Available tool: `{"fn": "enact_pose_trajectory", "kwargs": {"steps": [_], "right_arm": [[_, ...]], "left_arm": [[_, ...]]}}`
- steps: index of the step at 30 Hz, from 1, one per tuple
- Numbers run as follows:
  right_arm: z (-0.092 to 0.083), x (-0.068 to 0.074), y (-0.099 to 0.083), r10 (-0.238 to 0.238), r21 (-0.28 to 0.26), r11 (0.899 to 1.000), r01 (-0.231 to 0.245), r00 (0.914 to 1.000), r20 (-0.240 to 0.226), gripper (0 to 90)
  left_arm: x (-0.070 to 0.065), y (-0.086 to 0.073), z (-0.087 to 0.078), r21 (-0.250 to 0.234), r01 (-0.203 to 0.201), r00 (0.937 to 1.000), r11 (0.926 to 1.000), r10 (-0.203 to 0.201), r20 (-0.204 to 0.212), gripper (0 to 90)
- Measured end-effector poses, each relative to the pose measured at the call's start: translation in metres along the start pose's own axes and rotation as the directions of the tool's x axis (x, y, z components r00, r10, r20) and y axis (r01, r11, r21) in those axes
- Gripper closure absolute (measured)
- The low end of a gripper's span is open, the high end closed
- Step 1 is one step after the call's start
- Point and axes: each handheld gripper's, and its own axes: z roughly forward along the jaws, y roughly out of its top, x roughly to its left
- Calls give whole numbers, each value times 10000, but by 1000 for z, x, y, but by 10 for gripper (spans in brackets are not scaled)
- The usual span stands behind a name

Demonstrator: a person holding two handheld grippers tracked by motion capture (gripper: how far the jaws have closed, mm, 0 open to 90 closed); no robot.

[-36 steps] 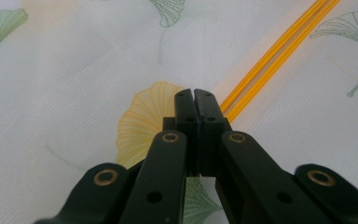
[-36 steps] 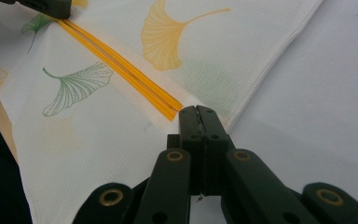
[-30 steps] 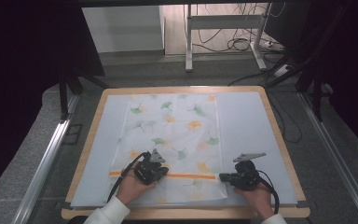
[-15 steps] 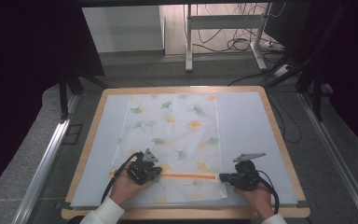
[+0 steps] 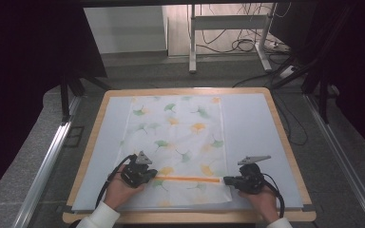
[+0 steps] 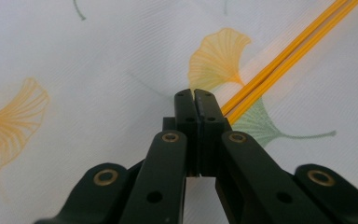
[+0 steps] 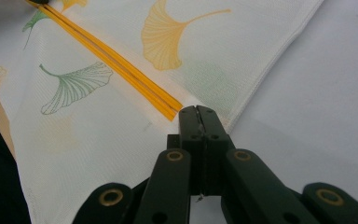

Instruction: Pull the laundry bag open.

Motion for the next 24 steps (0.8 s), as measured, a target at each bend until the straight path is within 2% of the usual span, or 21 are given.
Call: {"fn": "enact_pose_trajectory", "kwargs": {"steps": [14,24], "right_arm": [[0,0,0,-22,-2,10000,22,10000,8,895],[0,0,0,-21,1,10000,21,10000,20,895]], "left_arm": [[10,-11,-8,-22,251,9994,9997,-251,-236,900],[28,-28,-20,-87,761,9959,9971,-764,-494,900]]}}
